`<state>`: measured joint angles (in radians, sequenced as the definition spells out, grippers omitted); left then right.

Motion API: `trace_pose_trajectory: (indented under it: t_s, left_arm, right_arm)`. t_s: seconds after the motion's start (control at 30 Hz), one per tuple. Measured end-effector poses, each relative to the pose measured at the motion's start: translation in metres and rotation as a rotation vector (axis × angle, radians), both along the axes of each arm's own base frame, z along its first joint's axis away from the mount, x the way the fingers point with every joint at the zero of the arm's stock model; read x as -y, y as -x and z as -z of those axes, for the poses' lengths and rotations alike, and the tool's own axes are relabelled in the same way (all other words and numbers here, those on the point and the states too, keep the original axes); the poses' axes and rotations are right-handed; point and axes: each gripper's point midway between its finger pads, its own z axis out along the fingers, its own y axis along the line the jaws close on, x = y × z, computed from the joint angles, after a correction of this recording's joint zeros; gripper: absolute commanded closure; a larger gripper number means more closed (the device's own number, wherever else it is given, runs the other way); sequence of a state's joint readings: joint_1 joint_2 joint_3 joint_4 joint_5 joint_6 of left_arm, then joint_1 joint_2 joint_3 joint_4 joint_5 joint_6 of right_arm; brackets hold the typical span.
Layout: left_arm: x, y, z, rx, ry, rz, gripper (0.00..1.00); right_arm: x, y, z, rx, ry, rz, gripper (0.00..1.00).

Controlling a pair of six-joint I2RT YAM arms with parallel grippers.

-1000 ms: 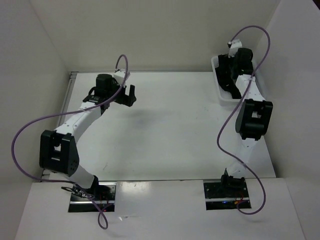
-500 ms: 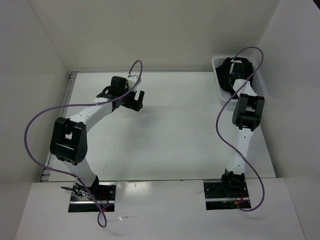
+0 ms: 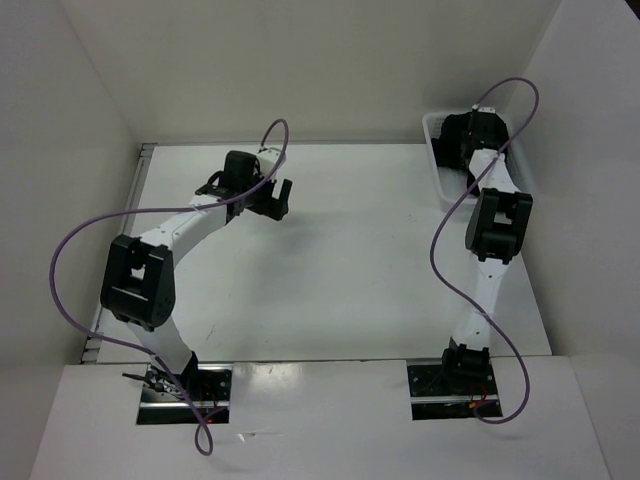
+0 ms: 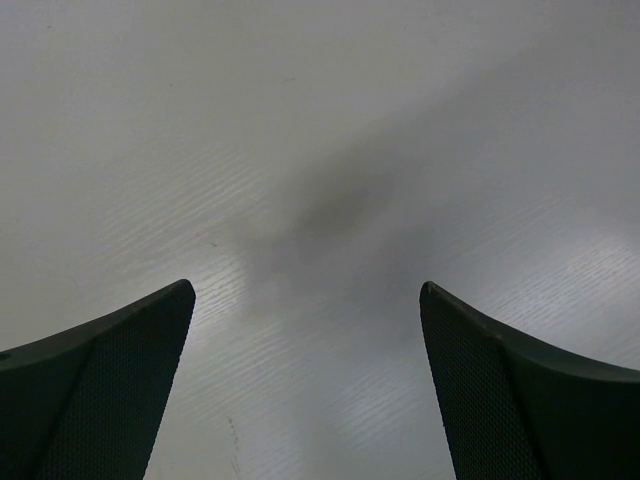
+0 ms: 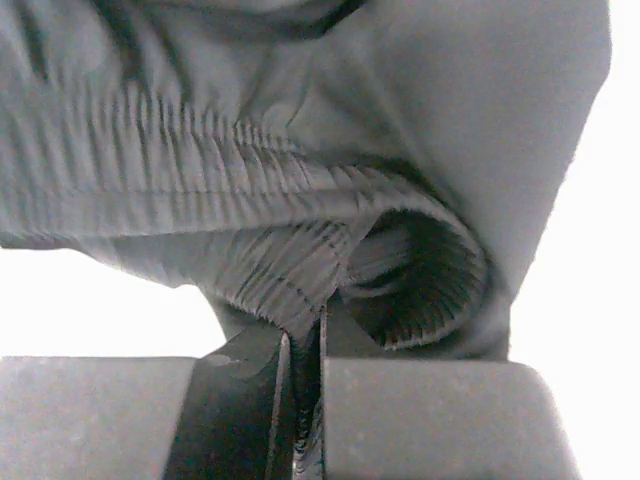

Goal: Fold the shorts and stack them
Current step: Grab the shorts from the pile, then move the shorts to the center of the board

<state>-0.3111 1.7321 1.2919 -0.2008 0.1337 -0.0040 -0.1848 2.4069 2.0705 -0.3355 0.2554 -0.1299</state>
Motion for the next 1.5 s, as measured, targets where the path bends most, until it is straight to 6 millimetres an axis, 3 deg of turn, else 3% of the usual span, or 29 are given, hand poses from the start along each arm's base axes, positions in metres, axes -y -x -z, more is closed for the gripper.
trace_pose_trajectory:
  t_s: [0.07,0.13,0.27,0.33,0.43,0.5,0.57,0.67,0.83,0.9,1.0,1.03,1.07,1.13,1.17,1.27,1.33,1.4,1.5]
  left_arm:
    - [-0.001,0.001,-0.007,0.022,0.003,-0.004,0.0]
    - [-0.004,0.006,-0.019,0.051,0.01,-0.008,0.0]
    - [-0.01,0.017,-0.056,0.153,0.033,-0.022,0.0]
    - [-0.015,0.021,-0.073,0.213,0.043,-0.035,0.0]
    - [-0.024,0.033,-0.09,0.276,0.049,-0.06,0.0]
    - [-0.029,0.041,-0.093,0.297,0.047,-0.075,0.0]
    - [-0.036,0.05,-0.093,0.309,0.041,-0.091,0.0]
    - [-0.046,0.062,-0.093,0.322,0.031,-0.117,0.0]
    - [-0.078,0.063,-0.113,0.377,0.033,-0.2,0.0]
    - [-0.096,0.062,-0.122,0.404,0.032,-0.246,0.0]
    - [-0.114,0.064,-0.13,0.433,0.03,-0.293,0.0]
    - [-0.117,0.066,-0.13,0.434,0.029,-0.299,0.0]
    - [-0.119,0.068,-0.13,0.436,0.03,-0.301,0.0]
    - [-0.12,0.07,-0.126,0.428,0.029,-0.302,0.0]
    - [-0.12,0.071,-0.122,0.42,0.029,-0.299,0.0]
    - [-0.117,0.077,-0.103,0.37,0.029,-0.277,0.0]
    - [-0.114,0.084,-0.087,0.32,0.027,-0.258,0.0]
    - [-0.112,0.089,-0.072,0.274,0.024,-0.244,0.0]
    - [-0.11,0.093,-0.054,0.224,0.02,-0.231,0.0]
  right_arm:
    - [0.0,0.0,-0.028,0.04,0.011,0.009,1.0]
    - [-0.004,0.001,-0.069,0.101,0.026,0.011,1.0]
    - [-0.038,0.005,-0.183,0.294,0.057,-0.035,1.0]
    - [-0.072,0.015,-0.25,0.414,0.06,-0.09,1.0]
    - [-0.143,0.045,-0.343,0.591,0.029,-0.228,1.0]
    - [-0.19,0.068,-0.384,0.676,-0.021,-0.341,1.0]
    - [-0.236,0.091,-0.412,0.737,-0.106,-0.469,1.0]
    - [-0.279,0.117,-0.432,0.774,-0.259,-0.622,1.0]
    - [-0.328,0.132,-0.423,0.705,-0.542,-0.803,1.0]
    - [-0.352,0.136,-0.412,0.649,-0.635,-0.873,1.0]
    - [-0.378,0.14,-0.386,0.555,-0.759,-0.907,0.91]
    - [-0.384,0.141,-0.37,0.51,-0.795,-0.9,0.87]
    - [-0.387,0.14,-0.349,0.462,-0.818,-0.884,0.7]
    - [-0.385,0.138,-0.29,0.344,-0.826,-0.815,0.47]
    - [-0.38,0.136,-0.258,0.293,-0.801,-0.774,0.24]
    - [-0.348,0.138,-0.147,0.118,-0.613,-0.656,0.18]
    - [-0.322,0.151,-0.092,0.006,-0.461,-0.621,0.14]
    - [-0.307,0.16,-0.068,-0.063,-0.36,-0.639,0.1]
    - [-0.314,0.159,-0.077,-0.057,-0.28,-0.771,0.07]
